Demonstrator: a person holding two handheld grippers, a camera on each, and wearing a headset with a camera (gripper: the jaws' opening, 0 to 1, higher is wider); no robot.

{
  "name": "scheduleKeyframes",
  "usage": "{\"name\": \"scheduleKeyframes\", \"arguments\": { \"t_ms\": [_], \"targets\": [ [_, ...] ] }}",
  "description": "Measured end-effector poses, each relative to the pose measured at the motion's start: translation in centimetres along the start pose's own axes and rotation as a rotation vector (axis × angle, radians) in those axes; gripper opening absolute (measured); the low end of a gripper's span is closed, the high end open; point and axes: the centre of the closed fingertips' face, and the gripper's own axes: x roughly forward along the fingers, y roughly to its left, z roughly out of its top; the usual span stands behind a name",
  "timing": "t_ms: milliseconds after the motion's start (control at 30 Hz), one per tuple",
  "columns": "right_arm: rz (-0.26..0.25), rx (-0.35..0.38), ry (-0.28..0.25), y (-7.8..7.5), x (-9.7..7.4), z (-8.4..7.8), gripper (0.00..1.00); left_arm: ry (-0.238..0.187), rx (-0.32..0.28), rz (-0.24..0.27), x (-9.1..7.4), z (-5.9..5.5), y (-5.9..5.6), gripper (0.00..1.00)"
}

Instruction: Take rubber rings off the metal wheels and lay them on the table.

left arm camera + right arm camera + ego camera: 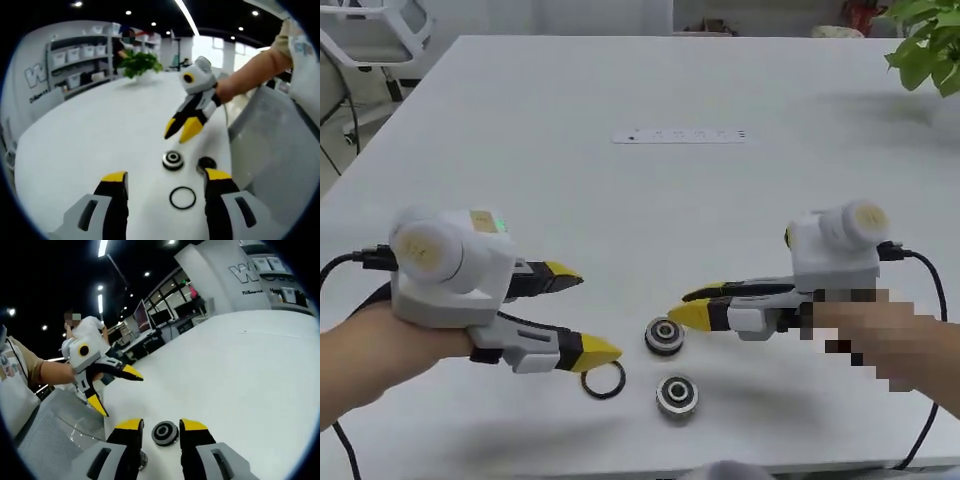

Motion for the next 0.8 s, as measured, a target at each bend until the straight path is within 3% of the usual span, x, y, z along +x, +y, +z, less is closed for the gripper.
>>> {"name": "scheduleKeyframes", "arguments": {
  "t_ms": [333,600,800],
  "targets": [
    [-0.019,-0.142,0.073,-1.5,-0.3,-1.8,0.28,0.018,0.008,-0.029,1.9,0.2,-0.1,0.59],
    [-0.008,-0.223,0.121,-1.5,0.2,-3.0,0.26,0.035,0.013,-0.050,3.3,0.0,-0.1,0.56],
    [0.001,-0.272,0.153,-1.3,0.8,-3.7,0.25,0.047,0.021,-0.069,4.3,-0.1,-0.7,0.52]
  ]
}}
